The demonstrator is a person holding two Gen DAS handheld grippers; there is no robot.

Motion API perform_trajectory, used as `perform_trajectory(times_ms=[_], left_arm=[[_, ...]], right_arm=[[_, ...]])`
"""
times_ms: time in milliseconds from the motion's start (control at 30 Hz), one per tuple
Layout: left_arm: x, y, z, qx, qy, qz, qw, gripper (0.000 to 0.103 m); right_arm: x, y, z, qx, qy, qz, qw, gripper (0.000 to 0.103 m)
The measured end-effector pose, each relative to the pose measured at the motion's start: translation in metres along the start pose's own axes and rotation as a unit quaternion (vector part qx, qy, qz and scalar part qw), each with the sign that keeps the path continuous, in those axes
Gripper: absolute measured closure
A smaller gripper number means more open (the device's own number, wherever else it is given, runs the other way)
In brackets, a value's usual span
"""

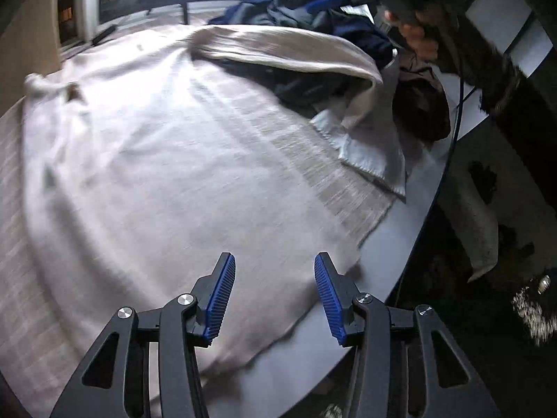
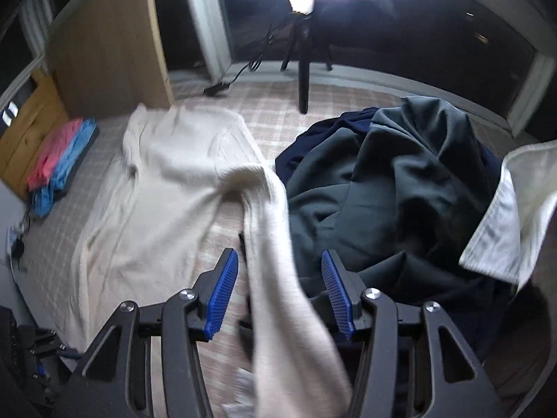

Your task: Fold clothes

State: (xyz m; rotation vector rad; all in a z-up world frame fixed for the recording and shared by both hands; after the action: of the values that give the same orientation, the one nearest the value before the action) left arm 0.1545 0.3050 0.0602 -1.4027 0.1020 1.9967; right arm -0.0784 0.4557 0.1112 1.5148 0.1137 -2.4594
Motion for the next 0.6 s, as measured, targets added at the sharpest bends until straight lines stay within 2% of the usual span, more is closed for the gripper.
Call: perform_trajectory(times_ms=[100,200,333,367,433,533,600], left_arm=[[0.022,-0.018,0.007,-0.005,0.008,0.005,0.9999,0.052],[0.045,-0.034,0.01,-0.009,0.018,0.016,0.9997,0.049],[0.052,-0.043,0.018,-0.021,0.032,0.032,0.9988,0.049],[0.048,-0.04,0.023,-0.027,0.03,0.034,0.9986,0.049],[0.038,-0.029,0.039,-0.038,0.015,0.048,0.998,0.049],[0.026,-0.006,0.068,-0.052,-0.005,0.09,0.9946,0.049],[0.023,0.003,0.085,-0.056,-0.014,0.098,0.9936,0.049]], right_arm=[[0.013,-0.001,-0.011,-0.044,0.039,0.001,0.998,0.053],[0.007,-0.009,-0.037,-0.087,0.043,-0.008,0.995,0.052],[-0.013,-0.025,-0.063,-0.087,0.042,0.045,0.994,0.05],[-0.016,-0.028,-0.066,-0.086,0.045,0.057,0.994,0.045],[-0.021,-0.033,-0.075,-0.088,0.05,0.074,0.992,0.043],[-0.029,-0.038,-0.085,-0.087,0.049,0.091,0.991,0.043],[-0.039,-0.045,-0.076,-0.061,0.039,0.13,0.989,0.044]])
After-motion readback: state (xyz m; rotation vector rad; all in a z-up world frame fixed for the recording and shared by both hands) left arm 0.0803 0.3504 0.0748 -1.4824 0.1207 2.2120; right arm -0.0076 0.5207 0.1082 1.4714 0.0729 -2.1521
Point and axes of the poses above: each gripper's, at about its wrist camera, not at the fingertips, and x roughly the way its jaws point, y to its left, z to its top, the point moved 2 cm from there along x, roughly the way its jaws point, and after that the axes turned 1 degree about -z, right-handed, at the moved point
